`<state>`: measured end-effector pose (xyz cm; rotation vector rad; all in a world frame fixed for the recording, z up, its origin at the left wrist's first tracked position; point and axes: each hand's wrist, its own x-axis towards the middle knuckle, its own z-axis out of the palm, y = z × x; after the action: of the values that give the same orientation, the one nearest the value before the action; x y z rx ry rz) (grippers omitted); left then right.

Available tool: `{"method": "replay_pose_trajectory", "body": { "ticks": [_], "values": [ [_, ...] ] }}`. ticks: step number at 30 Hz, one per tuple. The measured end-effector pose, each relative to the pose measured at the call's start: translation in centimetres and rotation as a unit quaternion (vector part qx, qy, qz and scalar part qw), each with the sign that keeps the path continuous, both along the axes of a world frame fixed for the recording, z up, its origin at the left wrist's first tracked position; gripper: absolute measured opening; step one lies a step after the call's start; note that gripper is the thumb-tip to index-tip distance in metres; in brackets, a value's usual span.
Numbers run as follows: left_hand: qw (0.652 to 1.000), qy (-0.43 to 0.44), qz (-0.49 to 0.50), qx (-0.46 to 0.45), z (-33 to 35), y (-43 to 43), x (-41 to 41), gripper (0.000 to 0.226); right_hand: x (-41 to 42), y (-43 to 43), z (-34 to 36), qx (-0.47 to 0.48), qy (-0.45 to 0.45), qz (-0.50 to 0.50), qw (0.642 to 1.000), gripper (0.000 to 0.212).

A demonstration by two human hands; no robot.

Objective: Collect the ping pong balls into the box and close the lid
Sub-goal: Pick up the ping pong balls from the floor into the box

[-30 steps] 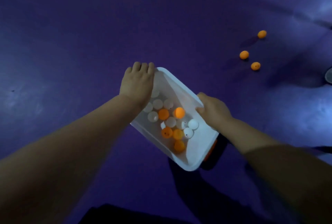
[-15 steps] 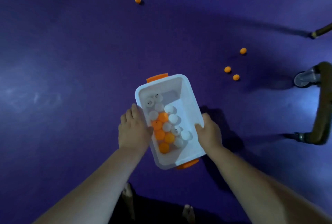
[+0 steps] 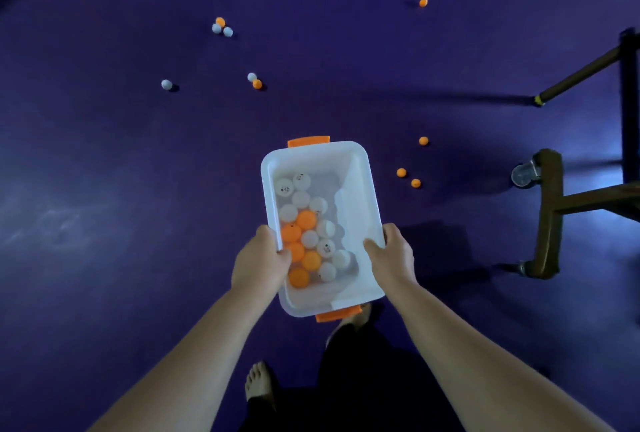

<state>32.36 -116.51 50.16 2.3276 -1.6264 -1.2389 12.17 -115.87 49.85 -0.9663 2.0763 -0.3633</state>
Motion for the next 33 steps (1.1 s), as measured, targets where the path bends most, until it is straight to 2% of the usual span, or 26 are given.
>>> {"method": "replay_pose_trajectory", "body": {
  "ticks": [6,10,16,18,25,33],
  "values": [
    [1.000,-0.014,0.021,-0.004,2.7,-5.9,-6.2,0.008,-6.8,-6.0,2.8,0.018,-0.033,0.045,0.998,0.017],
    [0.998,-0.015,0.055,-0.005,2.7,-10.2,-10.6,0.008,-11.7,-10.7,3.4,0.026,-0.047,0.061,0.997,0.015],
    [0.995,0.013,0.097,-0.010,1.6,-16.9,-15.6,0.006,-18.2,-17.5,3.1,0.009,-0.076,0.013,0.997,0.005],
    [0.994,0.017,0.104,-0.013,1.1,-19.5,-16.8,0.009,-20.0,-19.9,2.5,0.016,-0.075,-0.003,0.997,0.011],
    [0.994,0.019,0.105,0.000,-3.3,-30.9,-20.9,0.010,-24.9,-29.9,-1.9,0.044,-0.058,-0.052,0.996,0.016],
    [0.993,0.010,0.119,0.023,-12.1,-42.6,-26.7,0.008,-29.7,-40.0,-12.8,0.070,-0.096,-0.150,0.981,0.016]
  ]
}}
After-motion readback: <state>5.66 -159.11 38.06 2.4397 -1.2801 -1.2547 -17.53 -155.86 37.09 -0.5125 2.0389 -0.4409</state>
